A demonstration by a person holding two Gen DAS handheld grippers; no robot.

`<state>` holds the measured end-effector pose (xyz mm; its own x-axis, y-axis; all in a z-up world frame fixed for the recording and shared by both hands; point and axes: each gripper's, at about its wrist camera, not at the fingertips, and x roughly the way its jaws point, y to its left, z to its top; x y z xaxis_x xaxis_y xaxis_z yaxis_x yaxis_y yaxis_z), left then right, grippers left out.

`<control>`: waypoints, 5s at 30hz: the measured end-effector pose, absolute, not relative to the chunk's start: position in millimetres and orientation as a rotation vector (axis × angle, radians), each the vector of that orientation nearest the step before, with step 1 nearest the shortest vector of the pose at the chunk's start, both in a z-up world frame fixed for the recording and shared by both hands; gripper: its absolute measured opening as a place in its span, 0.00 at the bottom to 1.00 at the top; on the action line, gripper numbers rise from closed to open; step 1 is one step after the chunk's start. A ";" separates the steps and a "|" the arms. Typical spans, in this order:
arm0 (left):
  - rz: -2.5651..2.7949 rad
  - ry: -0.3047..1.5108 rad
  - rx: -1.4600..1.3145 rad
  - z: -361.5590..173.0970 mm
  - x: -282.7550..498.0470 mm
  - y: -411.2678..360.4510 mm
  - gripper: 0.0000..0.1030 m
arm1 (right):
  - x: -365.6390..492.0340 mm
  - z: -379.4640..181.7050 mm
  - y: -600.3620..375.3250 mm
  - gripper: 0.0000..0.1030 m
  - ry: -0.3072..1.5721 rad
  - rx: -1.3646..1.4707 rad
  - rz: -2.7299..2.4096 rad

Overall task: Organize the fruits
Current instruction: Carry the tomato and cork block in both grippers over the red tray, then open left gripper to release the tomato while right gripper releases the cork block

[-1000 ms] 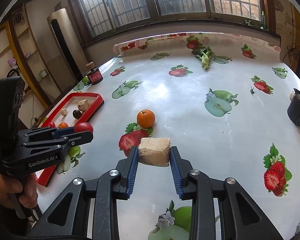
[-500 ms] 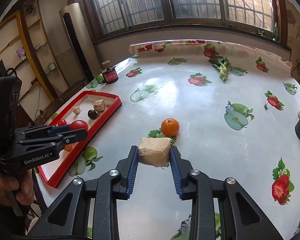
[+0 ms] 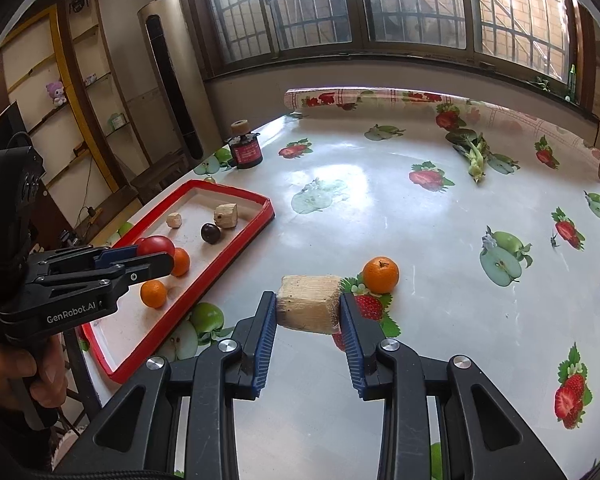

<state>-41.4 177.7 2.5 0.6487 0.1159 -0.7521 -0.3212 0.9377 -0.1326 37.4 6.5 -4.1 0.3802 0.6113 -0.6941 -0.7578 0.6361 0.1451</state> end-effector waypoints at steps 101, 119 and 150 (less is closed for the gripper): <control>0.454 0.836 -0.393 -12.1 -60.2 323.8 0.27 | 30.1 2.5 181.4 0.31 0.763 -0.335 1.135; 0.412 0.819 -0.395 1.7 -34.3 342.1 0.27 | 85.8 46.5 175.2 0.31 0.759 -0.264 1.119; 0.413 0.989 -0.356 -60.3 31.5 343.9 0.56 | 44.8 -68.5 224.4 0.34 0.952 -0.446 1.208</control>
